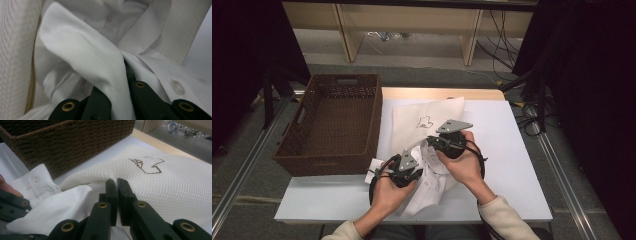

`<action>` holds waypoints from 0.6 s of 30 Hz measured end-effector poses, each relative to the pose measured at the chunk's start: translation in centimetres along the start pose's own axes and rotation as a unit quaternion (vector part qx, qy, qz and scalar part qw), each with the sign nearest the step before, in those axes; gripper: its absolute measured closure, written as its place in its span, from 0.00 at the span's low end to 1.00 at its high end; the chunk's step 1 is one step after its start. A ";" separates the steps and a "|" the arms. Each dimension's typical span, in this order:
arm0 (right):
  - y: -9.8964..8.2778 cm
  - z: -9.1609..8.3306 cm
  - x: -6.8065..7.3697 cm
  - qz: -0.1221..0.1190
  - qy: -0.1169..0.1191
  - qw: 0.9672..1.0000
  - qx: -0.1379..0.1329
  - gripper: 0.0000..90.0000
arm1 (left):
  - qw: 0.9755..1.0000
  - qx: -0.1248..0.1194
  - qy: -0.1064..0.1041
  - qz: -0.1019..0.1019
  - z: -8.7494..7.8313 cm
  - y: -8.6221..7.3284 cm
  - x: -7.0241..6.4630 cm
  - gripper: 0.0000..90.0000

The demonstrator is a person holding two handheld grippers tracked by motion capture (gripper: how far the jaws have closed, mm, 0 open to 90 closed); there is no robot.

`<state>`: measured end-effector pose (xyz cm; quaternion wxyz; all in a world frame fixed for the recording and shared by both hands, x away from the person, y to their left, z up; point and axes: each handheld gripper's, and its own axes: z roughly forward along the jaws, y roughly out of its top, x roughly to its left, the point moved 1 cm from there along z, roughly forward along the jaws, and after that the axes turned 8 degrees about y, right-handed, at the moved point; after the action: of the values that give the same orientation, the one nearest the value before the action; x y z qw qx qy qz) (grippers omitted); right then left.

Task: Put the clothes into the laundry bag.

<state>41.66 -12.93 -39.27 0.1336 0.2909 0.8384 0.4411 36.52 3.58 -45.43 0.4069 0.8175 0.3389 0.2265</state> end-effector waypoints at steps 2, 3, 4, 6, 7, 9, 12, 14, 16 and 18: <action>0.1 -0.1 0.2 0.001 0.002 1.000 -0.002 0.99 | 1.000 -0.007 0.002 0.000 0.0 0.9 -0.1 0.99; 0.1 -0.1 0.2 0.001 0.002 1.000 -0.003 0.99 | 1.000 -0.016 0.004 -0.017 0.1 1.2 -0.2 0.99; 0.1 -0.2 0.2 0.003 0.002 1.000 -0.004 0.99 | 1.000 -0.013 0.007 -0.006 0.1 1.5 0.0 0.99; 0.2 -0.2 0.2 -0.002 0.000 1.000 -0.010 0.99 | 1.000 -0.018 0.014 -0.004 0.5 2.0 0.3 0.99; 0.2 -0.2 0.3 0.001 0.002 1.000 -0.010 0.99 | 1.000 -0.019 0.022 -0.005 0.7 2.2 0.4 0.99; 0.3 -0.2 0.3 0.001 0.002 1.000 -0.013 0.99 | 1.000 -0.010 0.029 0.005 1.3 2.3 0.7 0.99; 0.3 -0.2 0.3 -0.002 0.003 1.000 -0.012 0.99 | 0.999 -0.002 0.038 0.003 2.5 2.1 1.1 0.99; 0.3 -0.1 0.2 -0.003 0.003 1.000 -0.013 0.99 | 0.999 0.004 0.048 0.004 3.3 1.8 1.5 0.99; 0.2 -0.1 0.2 0.004 0.003 1.000 -0.010 0.99 | 0.999 0.005 0.052 -0.006 4.0 1.5 1.7 0.97; 0.1 0.0 0.2 0.009 0.005 1.000 -0.006 0.99 | 0.999 0.006 0.054 0.000 4.1 1.3 1.8 0.93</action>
<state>41.51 -12.81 -39.17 0.1276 0.2951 0.8338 0.4488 40.86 2.30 -46.54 0.3830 0.8066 0.3614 0.2684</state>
